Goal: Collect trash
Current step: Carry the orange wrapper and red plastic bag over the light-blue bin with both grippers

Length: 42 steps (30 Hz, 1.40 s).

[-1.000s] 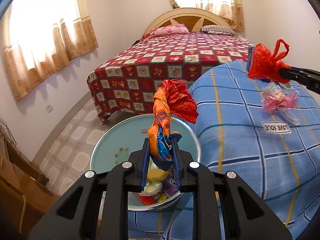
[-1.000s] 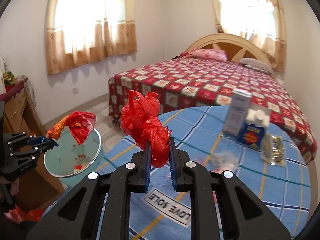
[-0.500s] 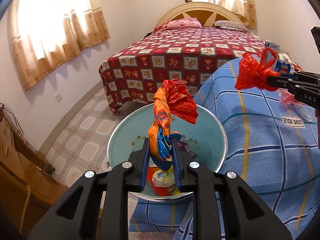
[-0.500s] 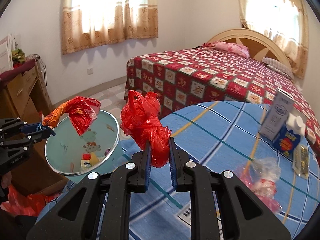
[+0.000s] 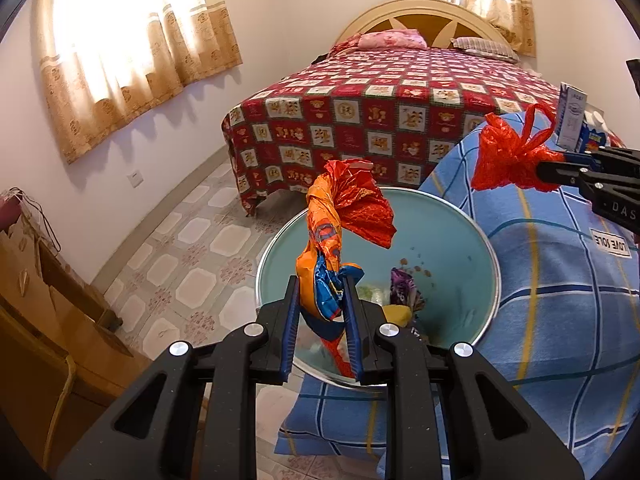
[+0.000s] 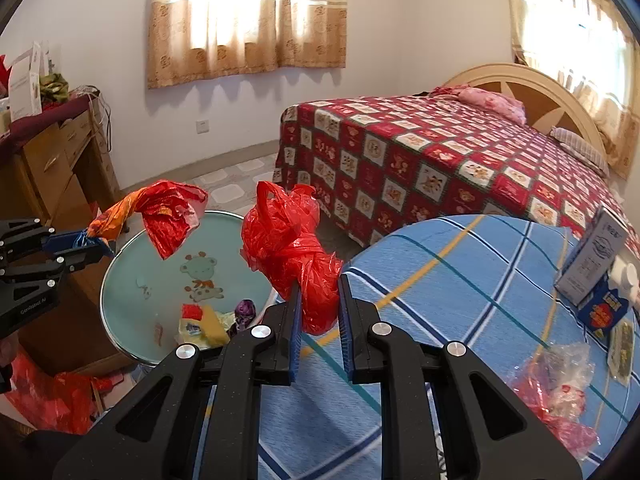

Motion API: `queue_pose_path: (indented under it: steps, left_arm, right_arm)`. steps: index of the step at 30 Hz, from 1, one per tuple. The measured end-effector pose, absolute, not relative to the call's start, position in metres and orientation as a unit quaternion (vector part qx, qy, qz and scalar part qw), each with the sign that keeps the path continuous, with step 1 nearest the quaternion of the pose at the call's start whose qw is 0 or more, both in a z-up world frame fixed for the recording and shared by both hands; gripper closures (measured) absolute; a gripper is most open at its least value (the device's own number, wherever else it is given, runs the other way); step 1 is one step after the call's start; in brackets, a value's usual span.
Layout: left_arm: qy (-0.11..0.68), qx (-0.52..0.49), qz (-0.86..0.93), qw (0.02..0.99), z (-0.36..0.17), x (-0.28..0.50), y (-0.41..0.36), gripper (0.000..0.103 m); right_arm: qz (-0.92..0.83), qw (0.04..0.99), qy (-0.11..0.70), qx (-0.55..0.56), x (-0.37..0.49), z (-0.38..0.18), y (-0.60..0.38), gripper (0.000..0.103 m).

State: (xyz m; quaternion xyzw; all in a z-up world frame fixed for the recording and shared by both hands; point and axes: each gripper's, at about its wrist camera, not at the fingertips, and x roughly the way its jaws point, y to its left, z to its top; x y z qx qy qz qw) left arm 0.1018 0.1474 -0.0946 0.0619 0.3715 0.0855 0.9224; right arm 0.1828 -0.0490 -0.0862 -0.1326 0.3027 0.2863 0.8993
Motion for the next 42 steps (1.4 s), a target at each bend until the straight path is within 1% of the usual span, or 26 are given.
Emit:
queue_pose_path:
  steps: [14, 42]
  left_arm:
    - [0.377, 0.054, 0.099, 0.919, -0.096, 0.104, 0.159, 0.082]
    - [0.374, 0.045, 0.104, 0.92, -0.095, 0.102, 0.165, 0.081]
  right_arm:
    - [0.303, 0.887, 0.306, -0.168, 0.182, -0.098, -0.024, 0.086]
    - [0.317, 0.879, 0.306, -0.181, 0.175, -0.1, -0.012, 0.086]
